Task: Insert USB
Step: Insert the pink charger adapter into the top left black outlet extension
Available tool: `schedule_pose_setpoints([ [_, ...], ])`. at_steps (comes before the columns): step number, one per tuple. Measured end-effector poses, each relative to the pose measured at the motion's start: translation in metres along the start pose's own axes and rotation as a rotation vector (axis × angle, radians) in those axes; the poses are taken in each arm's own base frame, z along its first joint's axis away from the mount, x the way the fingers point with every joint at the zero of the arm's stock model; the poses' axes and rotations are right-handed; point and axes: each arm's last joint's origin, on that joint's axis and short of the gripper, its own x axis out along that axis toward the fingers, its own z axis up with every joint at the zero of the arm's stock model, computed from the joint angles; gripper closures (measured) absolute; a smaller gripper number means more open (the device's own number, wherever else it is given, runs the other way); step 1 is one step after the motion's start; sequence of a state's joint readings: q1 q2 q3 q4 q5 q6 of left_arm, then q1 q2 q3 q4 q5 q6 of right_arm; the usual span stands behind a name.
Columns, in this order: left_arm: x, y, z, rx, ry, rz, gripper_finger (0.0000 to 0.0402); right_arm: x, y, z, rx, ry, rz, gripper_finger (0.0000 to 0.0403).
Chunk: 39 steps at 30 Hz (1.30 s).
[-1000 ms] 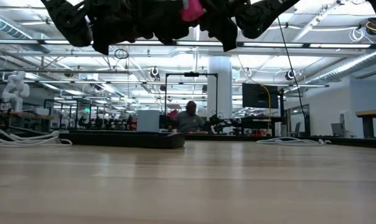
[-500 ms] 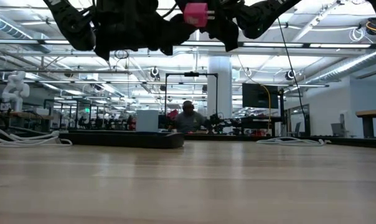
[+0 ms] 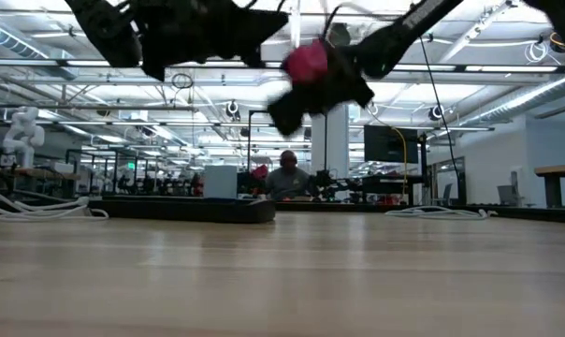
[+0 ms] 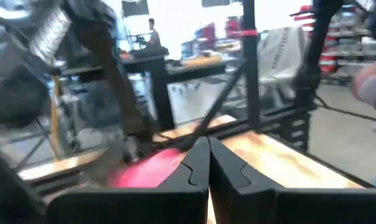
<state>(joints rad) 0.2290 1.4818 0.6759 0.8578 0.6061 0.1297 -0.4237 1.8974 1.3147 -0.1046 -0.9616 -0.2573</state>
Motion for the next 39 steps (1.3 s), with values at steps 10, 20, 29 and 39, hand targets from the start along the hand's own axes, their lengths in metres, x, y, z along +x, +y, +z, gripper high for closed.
schedule_pose_setpoints([
  [10,-0.007,0.009,-0.018,-0.058,0.137,0.097,0.04,-0.005,-0.001,-0.023,0.065,0.237,-0.173,0.0389],
  [20,-0.015,0.009,-0.041,-0.076,0.394,0.247,0.04,-0.01,0.008,-0.028,0.199,0.367,-0.276,0.0361],
  [29,-0.038,0.02,-0.064,-0.299,0.659,0.591,0.0375,-0.011,-0.005,-0.031,0.356,0.38,-0.611,0.0265],
  [39,-0.048,0.03,-0.051,-0.399,0.537,0.53,0.035,0.03,-0.012,-0.042,0.391,0.342,-0.874,0.0187],
])
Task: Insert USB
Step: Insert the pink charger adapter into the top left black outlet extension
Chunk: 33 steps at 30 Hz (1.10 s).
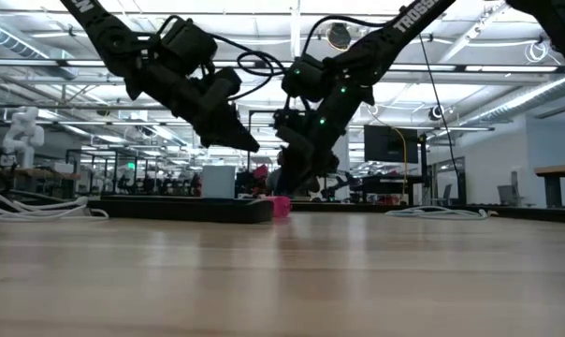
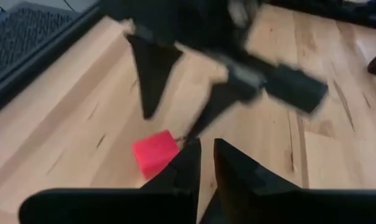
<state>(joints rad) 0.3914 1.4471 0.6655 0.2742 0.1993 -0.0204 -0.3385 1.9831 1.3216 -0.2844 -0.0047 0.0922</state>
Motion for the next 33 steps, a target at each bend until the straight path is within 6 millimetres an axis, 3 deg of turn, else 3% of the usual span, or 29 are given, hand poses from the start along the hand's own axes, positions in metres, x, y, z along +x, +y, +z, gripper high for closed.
schedule_pose_setpoints([
  [9,-0.008,0.014,0.005,-0.008,-0.081,0.045,0.035,0.014,0.011,0.0,0.029,-0.056,-0.082,0.0176],
  [18,-0.012,0.016,-0.012,-0.013,-0.191,0.03,0.035,0.041,0.01,-0.014,0.042,0.003,-0.064,0.0184],
  [22,-0.013,0.013,-0.014,0.024,-0.212,-0.064,0.0349,0.041,0.01,-0.014,0.026,0.002,-0.05,0.0236],
  [28,-0.017,0.008,-0.009,0.132,-0.26,-0.182,0.0349,0.031,0.014,-0.006,-0.034,-0.04,0.051,0.0378],
  [33,-0.03,0.005,0.002,0.248,-0.329,-0.166,0.0349,0.014,0.018,0.003,-0.058,-0.076,0.174,0.0384],
])
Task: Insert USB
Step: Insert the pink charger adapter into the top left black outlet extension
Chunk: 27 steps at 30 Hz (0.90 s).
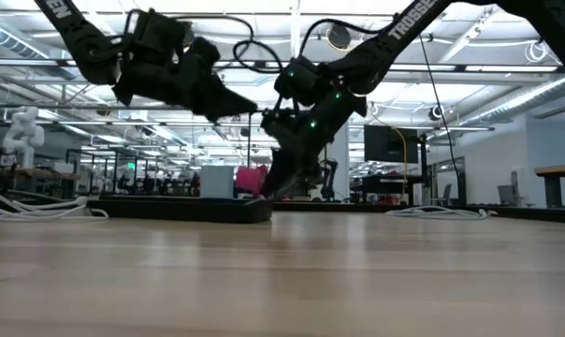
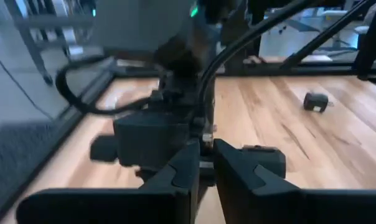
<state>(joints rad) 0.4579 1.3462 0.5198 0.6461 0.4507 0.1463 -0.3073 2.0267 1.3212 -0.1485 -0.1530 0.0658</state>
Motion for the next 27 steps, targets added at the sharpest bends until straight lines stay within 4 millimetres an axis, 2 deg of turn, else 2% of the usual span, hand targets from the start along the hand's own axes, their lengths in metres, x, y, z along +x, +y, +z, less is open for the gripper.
schedule_pose_setpoints([
  [8,-0.023,-0.007,0.031,0.151,-0.104,-0.001,0.0349,-0.034,0.01,0.02,-0.046,-0.088,0.127,0.0399],
  [14,-0.045,-0.015,0.053,0.216,-0.191,-0.015,0.0349,-0.078,0.019,0.04,-0.082,-0.206,0.243,0.0401],
  [18,-0.054,-0.021,0.063,0.231,-0.249,-0.093,0.0347,-0.103,0.027,0.051,-0.124,-0.286,0.363,0.0401],
  [22,-0.055,-0.026,0.064,0.212,-0.266,-0.181,0.0323,-0.118,0.036,0.057,-0.147,-0.335,0.467,0.0402],
  [27,-0.045,-0.029,0.059,0.203,-0.247,-0.192,0.0267,-0.122,0.049,0.059,-0.181,-0.362,0.584,0.0402],
])
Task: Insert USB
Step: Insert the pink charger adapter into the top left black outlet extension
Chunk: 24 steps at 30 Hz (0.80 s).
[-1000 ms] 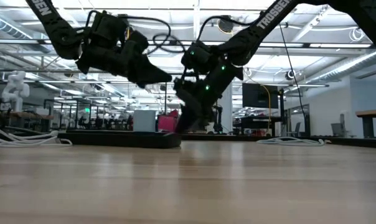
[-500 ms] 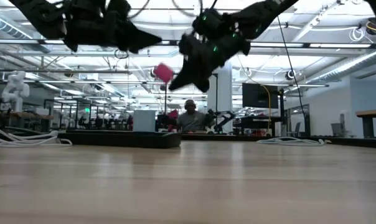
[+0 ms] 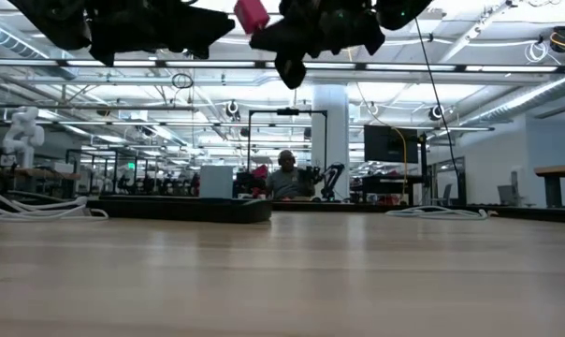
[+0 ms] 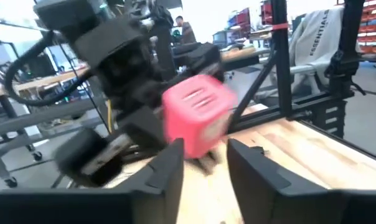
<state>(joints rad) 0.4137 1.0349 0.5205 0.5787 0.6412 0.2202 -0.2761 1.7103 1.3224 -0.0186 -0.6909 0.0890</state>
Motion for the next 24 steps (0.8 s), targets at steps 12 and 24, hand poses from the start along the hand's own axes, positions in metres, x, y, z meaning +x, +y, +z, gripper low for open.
schedule_pose_setpoints([
  [12,0.02,-0.008,0.006,0.002,-0.12,-0.128,0.0205,0.009,0.014,0.0,0.002,0.005,0.084,0.0403],
  [24,0.049,-0.004,0.005,-0.003,-0.13,-0.189,0.0204,0.015,0.023,-0.001,0.012,0.012,0.11,0.0403],
])
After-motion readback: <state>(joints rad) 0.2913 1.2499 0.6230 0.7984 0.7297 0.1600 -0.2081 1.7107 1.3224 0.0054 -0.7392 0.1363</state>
